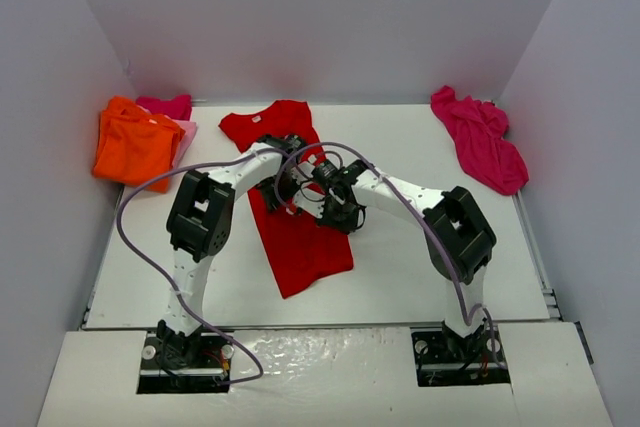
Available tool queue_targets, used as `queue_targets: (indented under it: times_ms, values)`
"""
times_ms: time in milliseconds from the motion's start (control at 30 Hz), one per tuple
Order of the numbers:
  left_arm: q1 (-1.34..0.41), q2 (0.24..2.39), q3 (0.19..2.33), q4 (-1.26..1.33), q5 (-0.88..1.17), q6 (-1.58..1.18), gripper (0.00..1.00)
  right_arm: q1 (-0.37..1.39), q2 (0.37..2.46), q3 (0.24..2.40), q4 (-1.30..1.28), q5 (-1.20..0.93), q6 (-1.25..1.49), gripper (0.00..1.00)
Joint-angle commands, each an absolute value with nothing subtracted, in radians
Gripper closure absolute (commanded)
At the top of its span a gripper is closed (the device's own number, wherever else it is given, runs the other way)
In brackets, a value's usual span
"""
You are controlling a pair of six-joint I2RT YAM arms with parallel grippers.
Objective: Fold and stack the t-shirts
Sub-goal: Rotate the tshirt 90 degrees
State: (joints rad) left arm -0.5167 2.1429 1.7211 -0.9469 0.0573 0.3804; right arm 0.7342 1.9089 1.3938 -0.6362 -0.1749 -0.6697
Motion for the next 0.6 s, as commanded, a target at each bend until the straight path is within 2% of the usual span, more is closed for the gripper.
queue_targets:
  times_ms: [0, 333, 567]
  values:
    - [-0.534, 2.063, 1.721, -0.982, 0.091, 0.378, 0.95, 0.792, 1.956, 1.373, -0.719, -0.219, -0.691, 1.00]
    - [-0.522, 2.110, 1.671, -0.998, 0.101, 0.403, 0.96, 0.913, 2.115, 1.312, -0.813, -0.241, -0.702, 1.00]
    - [-0.430, 2.117, 1.611, -0.964, 0.078, 0.420, 0.96, 1.028, 2.131, 1.293, -0.816, -0.316, -0.711, 1.00]
